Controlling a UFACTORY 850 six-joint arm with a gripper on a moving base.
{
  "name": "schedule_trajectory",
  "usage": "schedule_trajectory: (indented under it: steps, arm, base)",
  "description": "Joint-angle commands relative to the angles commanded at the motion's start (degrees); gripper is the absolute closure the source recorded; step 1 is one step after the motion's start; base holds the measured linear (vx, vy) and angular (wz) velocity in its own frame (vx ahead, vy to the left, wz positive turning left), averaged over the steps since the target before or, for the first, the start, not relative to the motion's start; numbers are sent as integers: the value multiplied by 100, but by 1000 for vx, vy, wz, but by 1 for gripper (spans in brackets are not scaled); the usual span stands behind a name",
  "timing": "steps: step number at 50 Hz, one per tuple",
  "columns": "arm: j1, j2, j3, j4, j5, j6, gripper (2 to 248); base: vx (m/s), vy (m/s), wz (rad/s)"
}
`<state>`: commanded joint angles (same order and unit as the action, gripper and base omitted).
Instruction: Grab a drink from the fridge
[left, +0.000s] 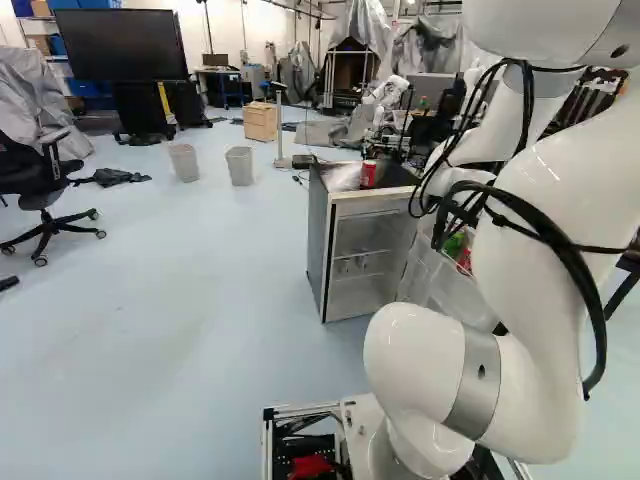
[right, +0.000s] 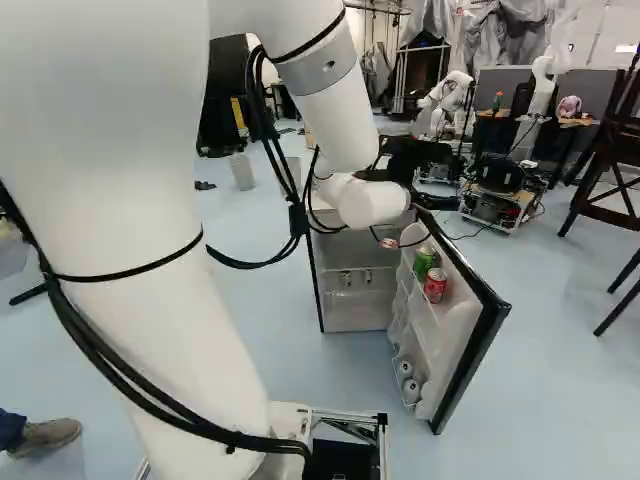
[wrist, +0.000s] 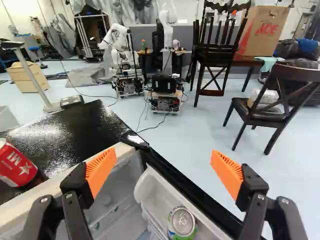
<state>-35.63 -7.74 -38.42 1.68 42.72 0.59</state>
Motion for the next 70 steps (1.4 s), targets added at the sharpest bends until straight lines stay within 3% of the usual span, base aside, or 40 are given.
schedule_trajectory:
  steps: [30, 70]
  arm:
    - [-539, 101, -303, 531, -937, 0, 3]
    - [-1075, -145, -1121, 1352, -2588, 0, 3]
  base:
    - [0, 0, 0]
    - [0, 0, 0]
